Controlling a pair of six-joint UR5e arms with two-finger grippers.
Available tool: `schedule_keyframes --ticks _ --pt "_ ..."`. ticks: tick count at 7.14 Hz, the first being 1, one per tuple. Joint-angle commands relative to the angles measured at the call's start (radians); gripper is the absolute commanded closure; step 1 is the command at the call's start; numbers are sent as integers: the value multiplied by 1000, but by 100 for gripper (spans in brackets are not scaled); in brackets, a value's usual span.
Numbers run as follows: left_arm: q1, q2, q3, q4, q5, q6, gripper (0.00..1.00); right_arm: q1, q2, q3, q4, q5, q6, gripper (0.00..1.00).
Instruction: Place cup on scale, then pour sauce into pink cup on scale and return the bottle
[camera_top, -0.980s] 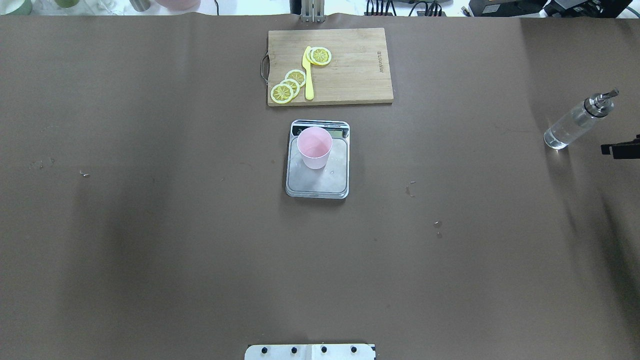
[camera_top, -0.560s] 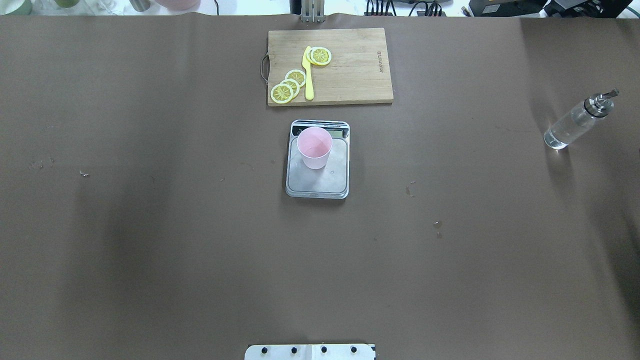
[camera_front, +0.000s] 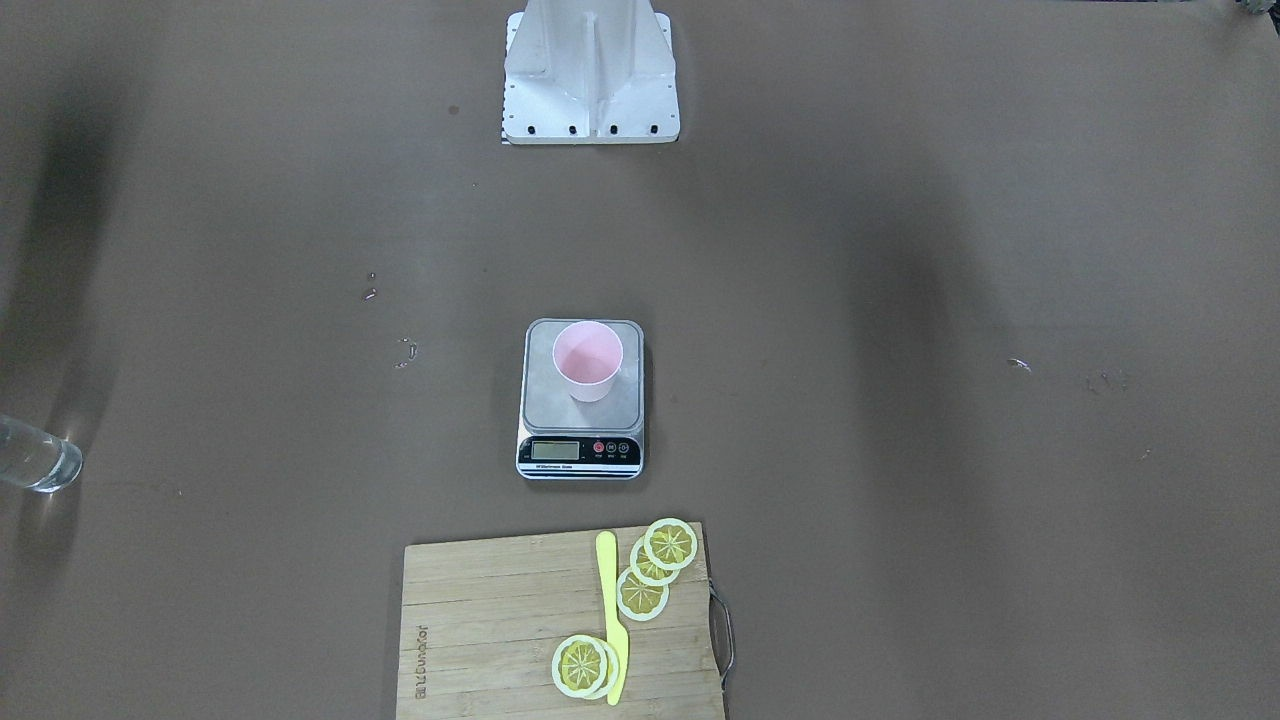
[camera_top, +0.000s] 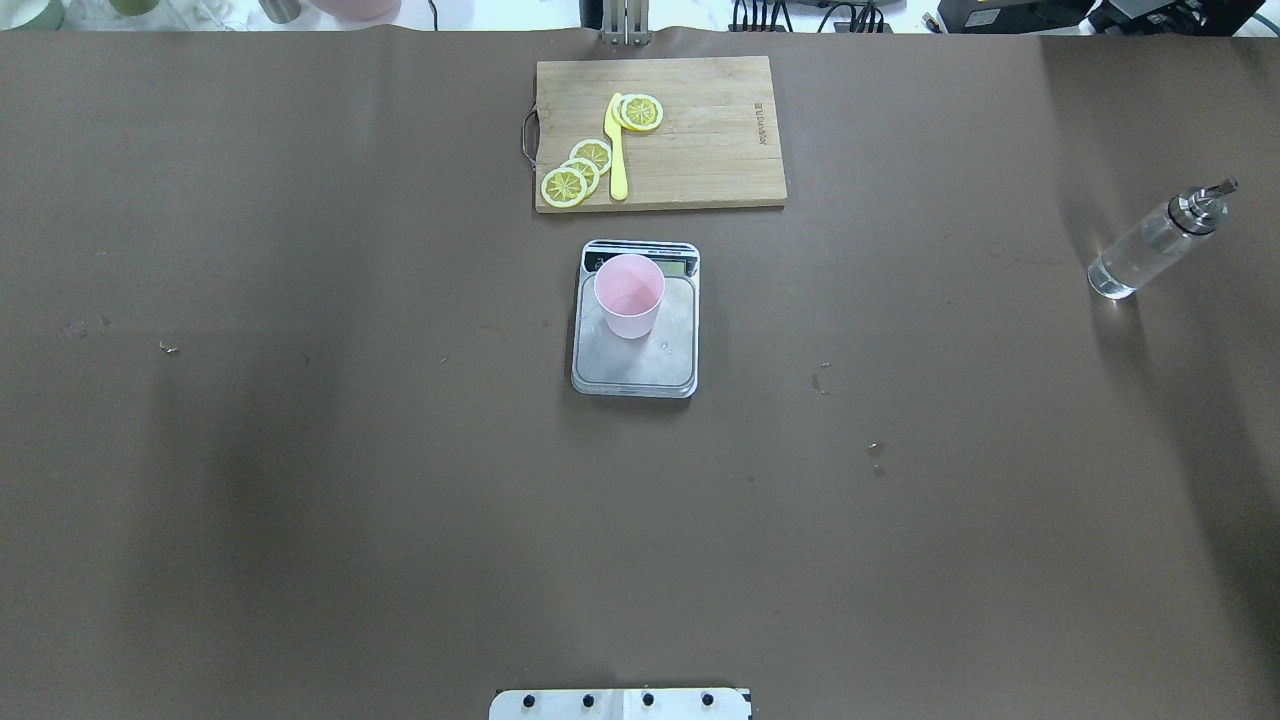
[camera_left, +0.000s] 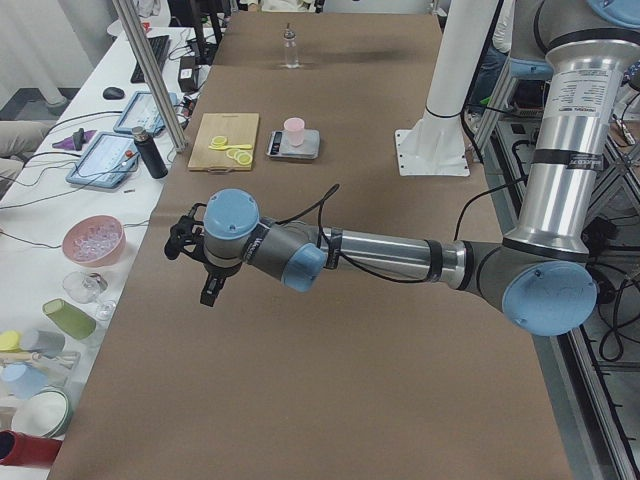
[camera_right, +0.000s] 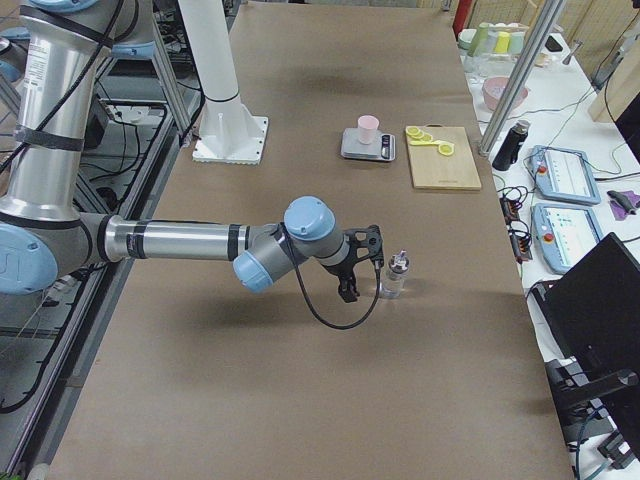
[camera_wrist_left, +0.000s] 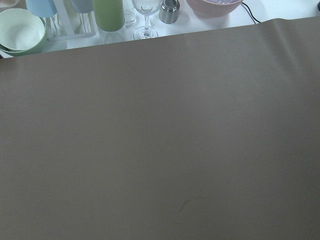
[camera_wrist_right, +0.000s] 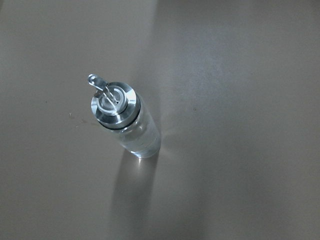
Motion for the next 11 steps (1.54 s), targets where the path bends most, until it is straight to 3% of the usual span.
schedule_keyframes --ticks 1,3,6,11 --pt "-2 1 -1 -2 -3 5 3 110 131 79 -480 -28 -340 0" --pt "-8 3 1 1 0 8 3 119 202 65 -653 -126 -484 0" --pt "-9 33 2 5 5 8 3 121 288 -114 -654 -128 -493 0" --pt "-22 20 73 49 40 9 3 119 325 -116 -647 -128 -477 0"
